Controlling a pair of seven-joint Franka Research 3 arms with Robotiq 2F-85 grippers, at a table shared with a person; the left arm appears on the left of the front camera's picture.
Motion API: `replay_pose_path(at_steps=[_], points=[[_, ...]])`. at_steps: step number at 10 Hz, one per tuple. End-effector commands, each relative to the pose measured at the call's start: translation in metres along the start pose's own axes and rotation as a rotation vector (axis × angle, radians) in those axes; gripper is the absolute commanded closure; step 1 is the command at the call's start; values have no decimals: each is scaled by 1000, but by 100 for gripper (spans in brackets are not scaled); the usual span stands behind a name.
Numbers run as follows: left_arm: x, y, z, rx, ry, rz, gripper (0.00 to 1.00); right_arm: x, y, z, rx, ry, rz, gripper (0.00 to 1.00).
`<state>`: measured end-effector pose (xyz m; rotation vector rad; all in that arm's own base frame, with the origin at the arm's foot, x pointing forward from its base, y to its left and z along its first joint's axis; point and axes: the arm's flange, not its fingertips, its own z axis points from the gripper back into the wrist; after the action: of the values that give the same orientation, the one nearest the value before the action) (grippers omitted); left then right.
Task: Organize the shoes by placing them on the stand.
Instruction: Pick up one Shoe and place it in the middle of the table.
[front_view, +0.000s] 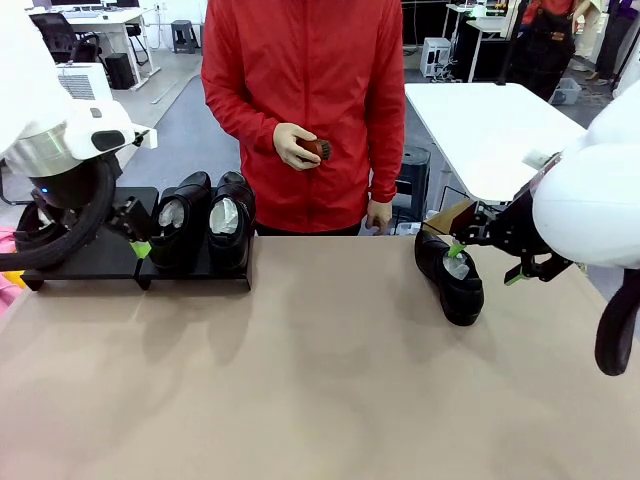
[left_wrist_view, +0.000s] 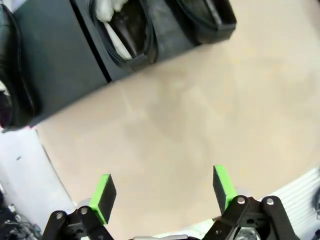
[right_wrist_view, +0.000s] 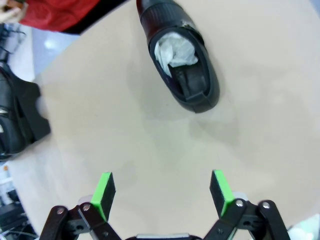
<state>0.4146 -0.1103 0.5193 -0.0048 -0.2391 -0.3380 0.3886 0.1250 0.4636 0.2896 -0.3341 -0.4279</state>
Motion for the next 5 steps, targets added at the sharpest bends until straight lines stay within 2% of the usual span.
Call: replay_pose_path(at_steps=[1, 2, 3, 5], points=[[16, 16, -9, -88, 46, 43, 0, 35, 24, -16, -74, 7, 113, 0], [24, 31, -16, -97, 23, 114, 0, 41, 37, -28, -104, 16, 170, 0], [3, 3, -5, -32, 30, 21, 0, 48, 48, -44, -159, -7, 223, 0], [3, 3, -5, -32, 30, 21, 0, 62, 60, -80, -192, -51, 319, 0]])
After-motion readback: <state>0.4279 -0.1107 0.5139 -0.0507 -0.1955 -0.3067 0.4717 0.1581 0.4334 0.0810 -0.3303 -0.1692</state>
